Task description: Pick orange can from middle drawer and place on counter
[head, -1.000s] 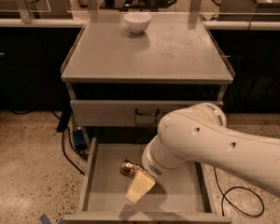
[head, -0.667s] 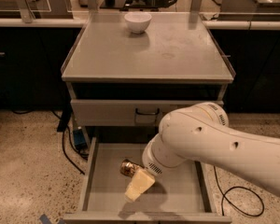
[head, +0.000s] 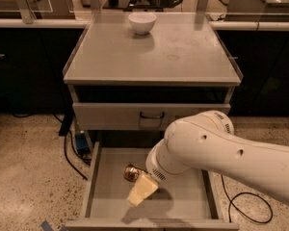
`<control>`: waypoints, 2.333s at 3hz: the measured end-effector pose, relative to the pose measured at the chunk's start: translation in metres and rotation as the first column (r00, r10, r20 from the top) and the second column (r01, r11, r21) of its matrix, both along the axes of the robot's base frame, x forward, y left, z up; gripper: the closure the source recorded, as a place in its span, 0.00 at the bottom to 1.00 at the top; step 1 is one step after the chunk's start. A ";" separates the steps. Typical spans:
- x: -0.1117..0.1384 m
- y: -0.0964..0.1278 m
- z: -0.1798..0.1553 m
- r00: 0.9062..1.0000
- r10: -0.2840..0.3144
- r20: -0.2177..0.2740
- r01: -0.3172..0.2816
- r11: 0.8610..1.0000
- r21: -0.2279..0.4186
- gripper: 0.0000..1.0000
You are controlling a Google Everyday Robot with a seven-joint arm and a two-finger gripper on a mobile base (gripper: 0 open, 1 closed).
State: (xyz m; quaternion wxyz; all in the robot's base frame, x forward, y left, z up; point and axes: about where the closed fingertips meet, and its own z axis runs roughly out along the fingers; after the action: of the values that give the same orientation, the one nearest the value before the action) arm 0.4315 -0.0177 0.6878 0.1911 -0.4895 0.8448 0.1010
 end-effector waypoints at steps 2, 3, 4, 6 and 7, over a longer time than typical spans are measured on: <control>0.046 0.027 -0.047 0.996 -0.077 0.043 0.075 0.996 0.054 0.00; 0.046 0.027 -0.048 0.996 -0.078 0.043 0.075 0.996 0.055 0.00; 0.049 0.026 -0.080 0.995 -0.102 -0.005 0.102 0.988 0.118 0.00; 0.059 0.049 -0.194 0.973 -0.153 -0.174 0.192 0.952 0.237 0.00; 0.052 0.050 -0.207 0.968 -0.151 -0.202 0.198 0.951 0.236 0.00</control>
Offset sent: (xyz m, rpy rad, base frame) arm 0.0754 0.0407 -0.0872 0.0815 -0.0417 -0.1427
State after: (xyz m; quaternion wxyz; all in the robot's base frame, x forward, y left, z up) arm 0.4835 0.0324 0.4811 0.1827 -0.3728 0.8788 0.2354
